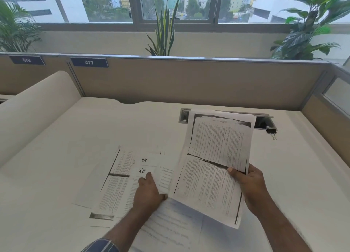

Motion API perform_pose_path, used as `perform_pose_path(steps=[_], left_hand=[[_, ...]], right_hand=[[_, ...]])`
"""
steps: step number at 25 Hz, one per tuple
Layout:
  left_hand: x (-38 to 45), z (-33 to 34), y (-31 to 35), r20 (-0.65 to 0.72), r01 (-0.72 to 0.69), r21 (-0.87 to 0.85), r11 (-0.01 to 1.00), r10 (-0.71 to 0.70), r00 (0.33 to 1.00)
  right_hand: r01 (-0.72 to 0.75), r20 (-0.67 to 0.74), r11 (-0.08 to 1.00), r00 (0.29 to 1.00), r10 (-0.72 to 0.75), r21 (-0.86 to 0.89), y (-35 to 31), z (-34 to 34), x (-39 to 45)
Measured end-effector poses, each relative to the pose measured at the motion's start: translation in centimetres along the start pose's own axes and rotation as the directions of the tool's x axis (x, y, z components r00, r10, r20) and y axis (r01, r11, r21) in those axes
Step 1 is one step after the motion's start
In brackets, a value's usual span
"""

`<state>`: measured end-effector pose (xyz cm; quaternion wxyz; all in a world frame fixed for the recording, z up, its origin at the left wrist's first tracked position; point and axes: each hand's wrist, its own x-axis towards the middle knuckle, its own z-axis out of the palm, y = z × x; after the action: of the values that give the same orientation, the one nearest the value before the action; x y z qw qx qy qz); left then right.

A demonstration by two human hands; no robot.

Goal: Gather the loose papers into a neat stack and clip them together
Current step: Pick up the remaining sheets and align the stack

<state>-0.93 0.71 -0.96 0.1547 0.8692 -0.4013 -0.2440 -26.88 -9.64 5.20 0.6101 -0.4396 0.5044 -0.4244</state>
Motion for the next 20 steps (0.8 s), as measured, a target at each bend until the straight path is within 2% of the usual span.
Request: perform_pose_path(steps=[3,6,7,9,11,14,17,20], left_hand=[[0.6,-1.0,-0.5,-0.137,0.004,-0.219,0.976,-0.034,0.990],[1.9,-2.5,-1.8,-0.244,0.054,-0.274,0.960,-0.123,0.962],[2.3,-2.9,-2.3,-0.267,0.101,-0.216,0.971,-0.158,0.951],[3.0,-3.2,-3.0,-0.264,0.232,0.022,0.972,-0.219,0.939],[3.4,-3.1,-3.1,-0.223,0.292,0.111,0.950,-0.263,0.939],[4.2,-2.7,-2.9,-0.152,0.273,0.004,0.962,-0.270,0.951],[4.4,-3.0,-3.0,-0.147,0.221,-0.082,0.972,-0.231,0.962],[3.7,-3.6,-2.4,-0.164,0.077,-0.342,0.937,-0.140,0.976]], right_hand=[[-0.016,0.009,1.000,1.000,0.016,0.023,0.1,-0.1,0.2],[-0.032,0.014,0.999,0.999,0.032,0.043,0.3,-0.2,0.5],[-0.037,0.014,0.998,0.999,0.036,0.048,0.4,-0.1,0.6],[-0.047,0.019,0.998,0.999,0.047,0.052,0.5,0.2,0.7],[-0.054,0.025,0.997,0.998,0.053,0.047,0.5,0.4,0.7],[-0.058,0.034,0.998,0.998,0.057,0.034,0.5,0.8,0.7],[-0.057,0.048,0.998,0.997,0.055,0.033,0.4,0.9,0.6],[-0.050,0.072,0.998,0.996,0.047,0.040,-0.1,0.5,0.4]])
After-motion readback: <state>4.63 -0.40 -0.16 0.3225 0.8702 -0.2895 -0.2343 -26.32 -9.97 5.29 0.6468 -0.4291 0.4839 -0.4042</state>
